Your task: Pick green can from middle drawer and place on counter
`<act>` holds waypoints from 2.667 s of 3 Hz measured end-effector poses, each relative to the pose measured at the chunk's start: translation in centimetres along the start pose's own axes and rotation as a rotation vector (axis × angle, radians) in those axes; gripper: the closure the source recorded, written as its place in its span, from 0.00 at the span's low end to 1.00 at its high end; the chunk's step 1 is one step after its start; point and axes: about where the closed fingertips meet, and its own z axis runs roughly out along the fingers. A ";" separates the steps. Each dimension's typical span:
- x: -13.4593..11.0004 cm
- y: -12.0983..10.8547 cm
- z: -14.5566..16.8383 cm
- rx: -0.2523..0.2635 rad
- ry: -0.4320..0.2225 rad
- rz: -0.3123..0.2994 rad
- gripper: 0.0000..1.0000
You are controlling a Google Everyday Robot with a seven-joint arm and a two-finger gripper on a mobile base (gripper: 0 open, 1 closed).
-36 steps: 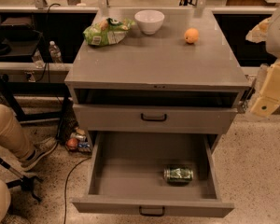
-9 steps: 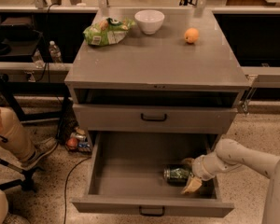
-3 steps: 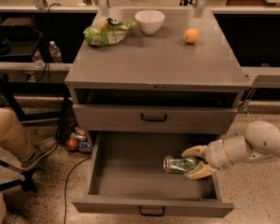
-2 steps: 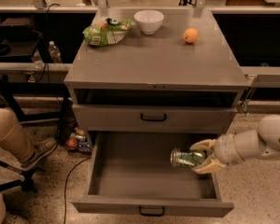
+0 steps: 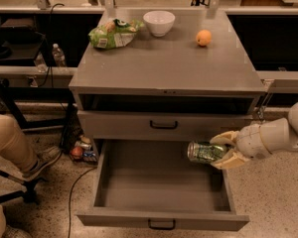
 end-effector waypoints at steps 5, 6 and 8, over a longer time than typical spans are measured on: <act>-8.6 -2.9 -12.2 0.199 0.151 0.053 1.00; -8.9 -3.7 -12.7 0.198 0.162 0.044 1.00; -11.1 -10.0 -16.5 0.247 0.128 0.090 1.00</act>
Offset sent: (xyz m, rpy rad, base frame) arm -0.0244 -0.0272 0.1128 -0.1319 -0.0951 -0.1071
